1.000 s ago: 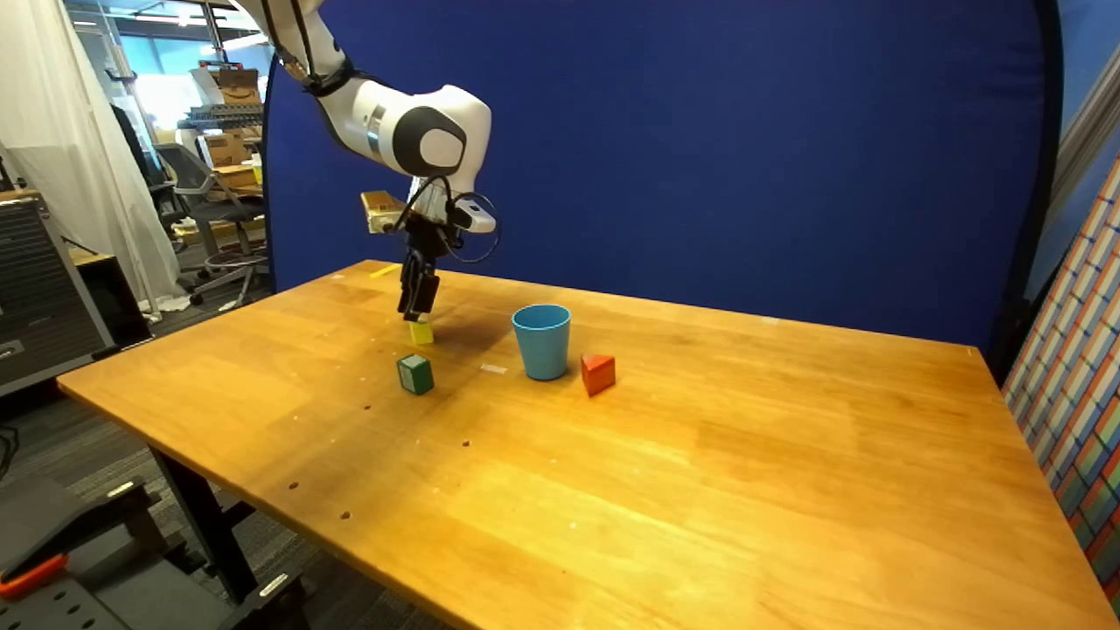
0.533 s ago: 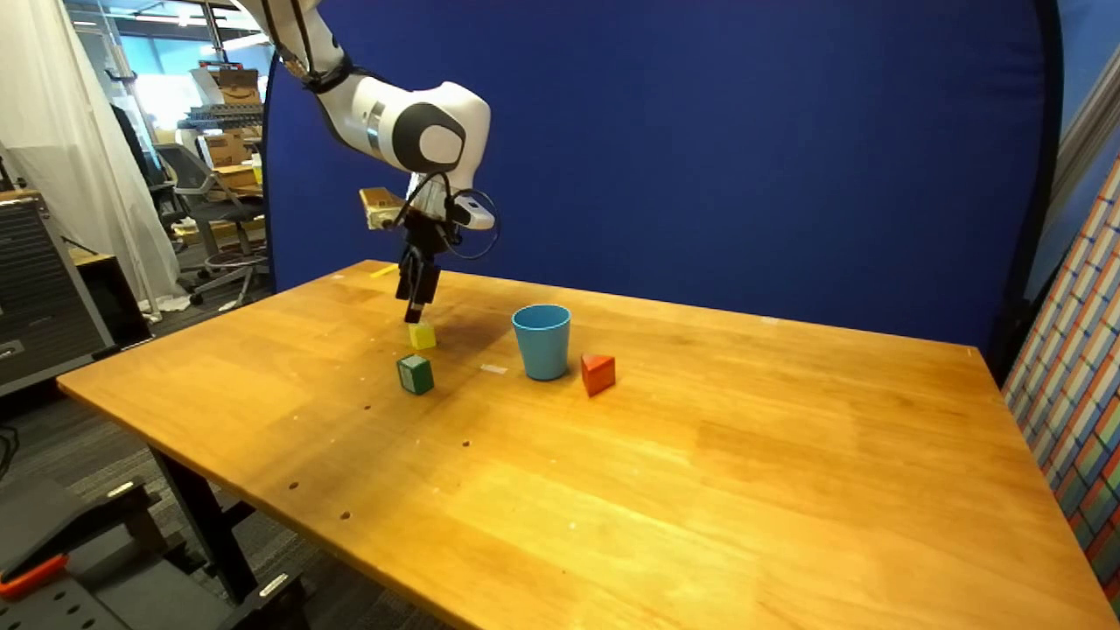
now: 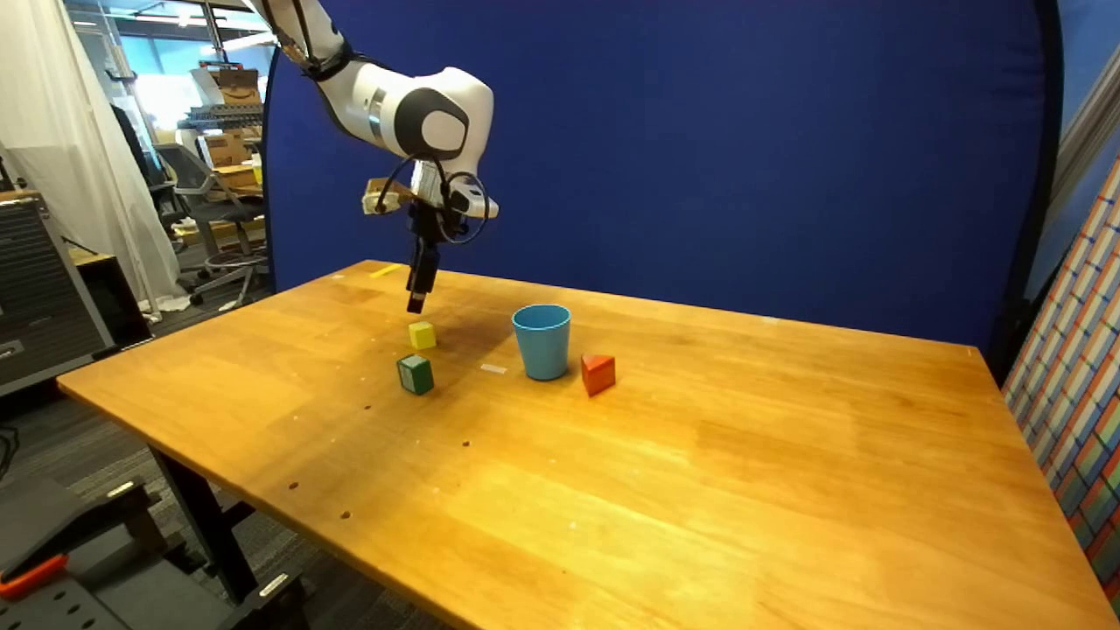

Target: Pick up the yellow block from the table and put it in the light blue cup.

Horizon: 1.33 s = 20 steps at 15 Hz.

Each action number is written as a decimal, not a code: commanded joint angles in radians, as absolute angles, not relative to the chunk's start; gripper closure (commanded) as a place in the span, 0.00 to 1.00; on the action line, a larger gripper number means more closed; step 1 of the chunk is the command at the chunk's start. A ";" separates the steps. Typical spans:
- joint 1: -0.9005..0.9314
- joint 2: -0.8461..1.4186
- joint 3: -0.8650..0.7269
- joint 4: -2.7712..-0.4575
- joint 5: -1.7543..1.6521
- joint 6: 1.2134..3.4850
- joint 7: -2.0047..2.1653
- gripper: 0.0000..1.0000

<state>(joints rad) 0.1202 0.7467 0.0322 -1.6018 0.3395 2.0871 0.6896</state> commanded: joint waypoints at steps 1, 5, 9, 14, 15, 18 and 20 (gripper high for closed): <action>0.109 0.749 0.018 -1.629 0.380 2.086 0.775 0.00; 0.083 0.752 0.027 -1.667 0.425 2.100 0.803 0.00; 0.077 0.753 0.022 -1.685 0.449 2.110 0.819 0.34; 0.078 0.745 0.018 -1.698 0.442 2.122 0.854 0.73; 0.075 0.730 0.024 -1.712 0.448 2.140 0.841 0.80; 0.103 0.618 -0.005 -1.786 0.410 2.200 0.876 0.83; 0.108 0.544 -0.030 -1.837 0.385 2.212 0.924 0.83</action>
<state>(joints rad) 0.0851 0.6949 0.0126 -1.7148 0.4160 2.1738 0.8566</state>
